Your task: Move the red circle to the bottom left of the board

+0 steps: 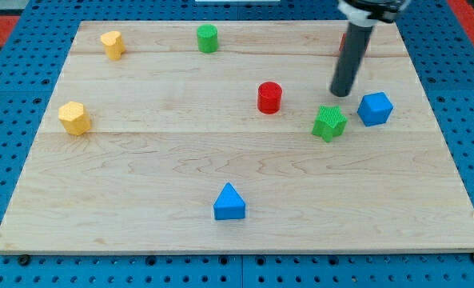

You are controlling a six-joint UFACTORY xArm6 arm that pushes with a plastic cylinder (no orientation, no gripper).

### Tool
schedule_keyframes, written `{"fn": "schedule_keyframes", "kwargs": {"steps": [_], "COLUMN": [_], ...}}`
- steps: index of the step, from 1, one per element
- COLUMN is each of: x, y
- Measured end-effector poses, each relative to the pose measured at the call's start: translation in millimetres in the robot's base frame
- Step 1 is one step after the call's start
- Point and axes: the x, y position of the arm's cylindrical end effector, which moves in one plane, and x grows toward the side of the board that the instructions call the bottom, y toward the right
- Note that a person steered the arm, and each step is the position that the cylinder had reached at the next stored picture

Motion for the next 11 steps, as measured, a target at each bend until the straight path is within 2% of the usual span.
{"fn": "schedule_keyframes", "kwargs": {"steps": [1,2,3,4,5,6,7,8,10,11], "x": [2,18,56,60,55,75,87,80,140,150], "y": [-70,-116,-157,-216,-220,-293,-309,-324,-351,-355]}}
